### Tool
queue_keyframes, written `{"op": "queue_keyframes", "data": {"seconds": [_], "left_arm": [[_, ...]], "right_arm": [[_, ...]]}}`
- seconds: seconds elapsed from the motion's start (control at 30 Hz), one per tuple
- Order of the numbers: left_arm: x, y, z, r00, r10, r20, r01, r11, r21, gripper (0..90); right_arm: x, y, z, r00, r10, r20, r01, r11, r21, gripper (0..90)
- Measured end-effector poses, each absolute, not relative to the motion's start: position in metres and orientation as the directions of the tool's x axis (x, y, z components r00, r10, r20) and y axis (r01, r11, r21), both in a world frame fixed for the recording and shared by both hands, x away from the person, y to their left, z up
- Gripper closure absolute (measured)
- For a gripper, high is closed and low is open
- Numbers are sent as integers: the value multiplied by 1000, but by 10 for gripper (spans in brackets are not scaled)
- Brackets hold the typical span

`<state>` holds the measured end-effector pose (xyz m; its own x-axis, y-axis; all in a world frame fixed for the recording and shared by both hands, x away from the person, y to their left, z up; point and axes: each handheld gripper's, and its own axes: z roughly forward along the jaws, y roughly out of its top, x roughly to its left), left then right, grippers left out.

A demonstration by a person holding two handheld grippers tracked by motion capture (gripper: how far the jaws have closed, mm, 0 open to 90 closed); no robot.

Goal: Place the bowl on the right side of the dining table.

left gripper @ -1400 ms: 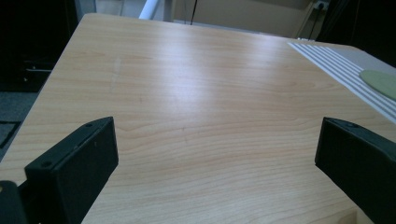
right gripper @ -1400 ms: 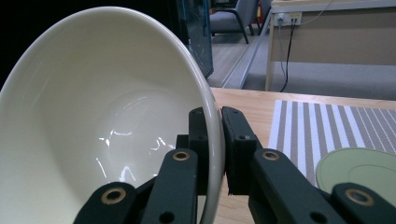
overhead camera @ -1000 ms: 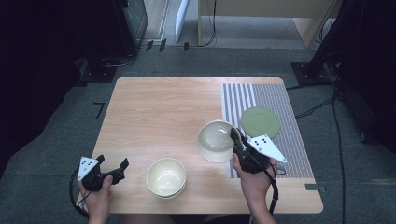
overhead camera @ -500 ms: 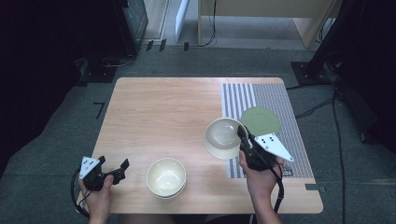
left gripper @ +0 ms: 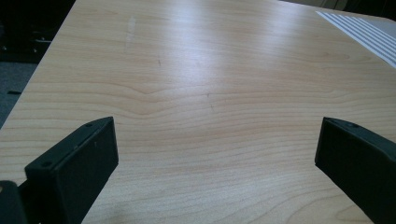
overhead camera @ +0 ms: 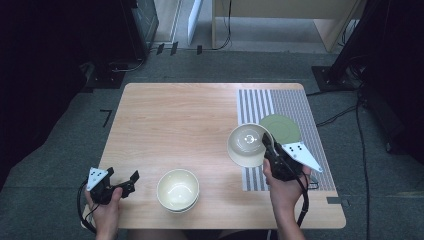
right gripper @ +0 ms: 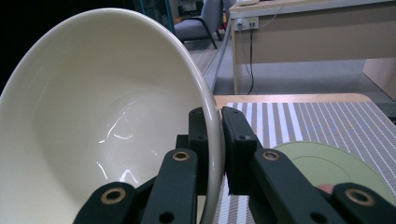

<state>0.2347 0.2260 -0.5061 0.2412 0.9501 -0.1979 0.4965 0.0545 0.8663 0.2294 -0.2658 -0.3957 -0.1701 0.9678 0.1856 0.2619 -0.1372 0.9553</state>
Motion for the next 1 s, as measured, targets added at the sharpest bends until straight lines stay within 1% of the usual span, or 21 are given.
{"op": "queue_keyframes", "data": {"seconds": [0.3, 1.0], "left_arm": [[236, 225, -508, 246, 949, -195, 501, 47, 864, 0], [236, 223, -509, 248, 949, -196, 503, 47, 863, 0]], "right_arm": [[232, -277, -398, -135, 970, 204, 265, -163, 950, 838], [238, -300, -406, -78, 974, 213, 274, -184, 944, 837]]}}
